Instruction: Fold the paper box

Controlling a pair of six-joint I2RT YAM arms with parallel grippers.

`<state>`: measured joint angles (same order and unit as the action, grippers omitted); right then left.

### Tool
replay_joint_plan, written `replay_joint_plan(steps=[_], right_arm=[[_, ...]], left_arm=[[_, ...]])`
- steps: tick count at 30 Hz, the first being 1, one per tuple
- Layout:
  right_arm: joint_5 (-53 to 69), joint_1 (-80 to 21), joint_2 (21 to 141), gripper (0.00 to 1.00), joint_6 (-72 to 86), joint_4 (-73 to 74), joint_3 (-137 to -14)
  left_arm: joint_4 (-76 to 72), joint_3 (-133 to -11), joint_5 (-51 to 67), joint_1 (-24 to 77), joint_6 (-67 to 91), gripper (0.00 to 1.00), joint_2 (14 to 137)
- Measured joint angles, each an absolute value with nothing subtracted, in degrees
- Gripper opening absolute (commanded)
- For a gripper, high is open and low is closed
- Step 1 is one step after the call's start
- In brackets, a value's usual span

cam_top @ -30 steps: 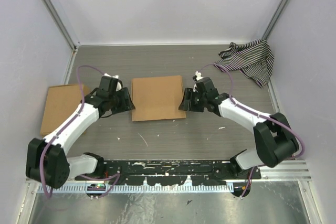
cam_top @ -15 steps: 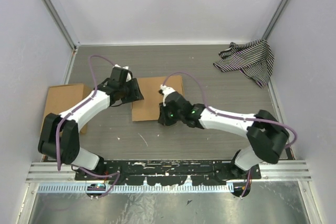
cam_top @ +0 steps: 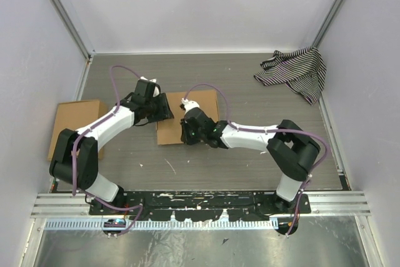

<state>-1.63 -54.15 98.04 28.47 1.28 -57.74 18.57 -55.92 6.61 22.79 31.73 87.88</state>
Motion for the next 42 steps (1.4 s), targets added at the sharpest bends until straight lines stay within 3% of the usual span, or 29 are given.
replay_joint_plan(steps=[10,18,28,42], right_arm=[[-9.0,-54.3,102.0,0.04,32.2,-2.2,-58.3],[-15.3,-54.3,102.1,0.01,35.6,-13.9,-52.8],[-14.7,-54.3,107.5,0.01,37.3,-25.4,-52.2],[-13.6,-54.3,110.7,0.01,35.8,-27.4,-52.7]], left_arm=[[18.2,-55.9,7.0,22.8,31.7,0.55,87.9],[17.9,-55.9,7.3,22.8,31.5,0.54,88.2],[16.6,-58.5,9.9,22.8,30.4,0.50,91.9],[16.0,-60.7,13.0,23.0,27.9,0.51,94.2]])
